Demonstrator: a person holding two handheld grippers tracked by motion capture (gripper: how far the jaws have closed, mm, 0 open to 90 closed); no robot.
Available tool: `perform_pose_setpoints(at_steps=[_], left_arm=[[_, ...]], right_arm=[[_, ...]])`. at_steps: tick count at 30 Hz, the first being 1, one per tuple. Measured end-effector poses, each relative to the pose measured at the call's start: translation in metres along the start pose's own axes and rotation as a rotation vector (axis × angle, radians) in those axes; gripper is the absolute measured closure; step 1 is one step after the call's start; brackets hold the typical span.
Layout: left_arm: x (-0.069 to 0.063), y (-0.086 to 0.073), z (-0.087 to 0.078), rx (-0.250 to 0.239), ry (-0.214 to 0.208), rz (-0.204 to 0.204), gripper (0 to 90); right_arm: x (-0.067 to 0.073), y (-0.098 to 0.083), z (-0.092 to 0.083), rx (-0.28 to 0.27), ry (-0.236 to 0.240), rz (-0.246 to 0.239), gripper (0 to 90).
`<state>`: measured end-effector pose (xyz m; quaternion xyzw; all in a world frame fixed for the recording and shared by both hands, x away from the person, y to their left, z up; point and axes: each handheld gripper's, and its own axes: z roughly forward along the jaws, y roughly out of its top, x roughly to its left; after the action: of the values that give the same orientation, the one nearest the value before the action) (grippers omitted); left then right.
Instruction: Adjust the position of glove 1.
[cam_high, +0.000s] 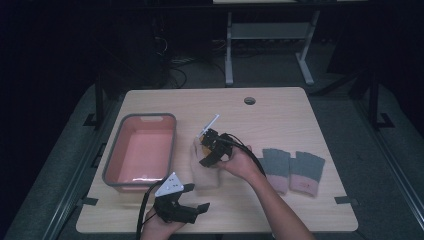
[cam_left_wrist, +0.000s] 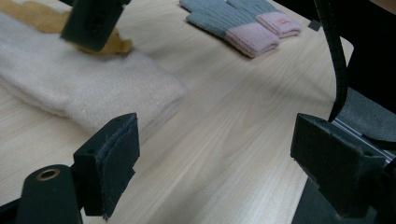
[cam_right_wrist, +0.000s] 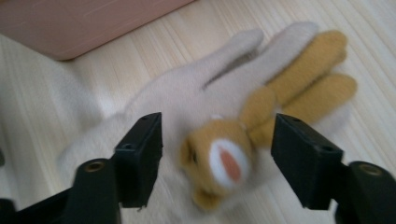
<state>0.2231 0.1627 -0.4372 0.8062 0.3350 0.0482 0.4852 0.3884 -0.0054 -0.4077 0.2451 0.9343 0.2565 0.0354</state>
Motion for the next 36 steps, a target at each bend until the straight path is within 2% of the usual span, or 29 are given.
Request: perform_pose_setpoints(at_steps=[5,7,12,14,15,16,19,21,24,28,30,32,36], left_arm=[[0.001,0.001,-0.002,0.002,0.005,0.015,15.8],[0.001,0.001,-0.002,-0.003,0.005,0.010,15.8],[0.002,0.001,-0.003,-0.005,0.002,0.004,15.8],[0.002,0.001,-0.003,-0.009,-0.009,-0.010,15.8],[0.001,0.001,-0.002,-0.010,-0.016,-0.013,15.8],[0.001,0.001,-0.002,-0.007,-0.017,-0.012,15.8],[0.001,0.001,-0.001,-0.008,-0.021,-0.019,15.8],[0.002,0.000,-0.001,-0.017,-0.033,-0.039,15.8],[0.002,0.001,-0.001,-0.028,-0.039,-0.049,15.8],[0.002,0.002,0.001,-0.021,-0.034,-0.038,15.7],[0.001,0.002,0.002,-0.014,-0.013,-0.021,15.8],[-0.001,0.001,0.003,-0.015,-0.019,-0.023,15.7],[-0.003,0.001,0.004,-0.012,-0.016,-0.013,15.7]], right_arm=[[0.006,0.013,0.012,0.000,-0.016,-0.005,31.2],[0.009,0.017,0.017,0.023,-0.042,-0.009,30.0],[0.009,0.022,0.024,0.032,-0.050,0.002,32.0],[0.009,0.022,0.027,0.048,-0.067,0.001,32.1],[0.008,0.022,0.030,0.081,-0.080,-0.002,32.3],[0.008,0.021,0.031,0.089,-0.087,-0.004,32.3],[0.007,0.019,0.030,0.092,-0.090,-0.008,32.7],[0.005,0.016,0.029,0.091,-0.096,-0.016,32.7],[0.002,0.011,0.026,0.087,-0.101,-0.004,32.7],[-0.002,0.002,0.022,0.082,-0.113,0.012,32.7],[-0.004,-0.002,0.019,0.081,-0.110,0.025,32.7],[-0.007,-0.006,0.017,0.077,-0.102,0.046,32.8],[-0.011,-0.012,0.014,0.076,-0.101,0.059,32.7]])
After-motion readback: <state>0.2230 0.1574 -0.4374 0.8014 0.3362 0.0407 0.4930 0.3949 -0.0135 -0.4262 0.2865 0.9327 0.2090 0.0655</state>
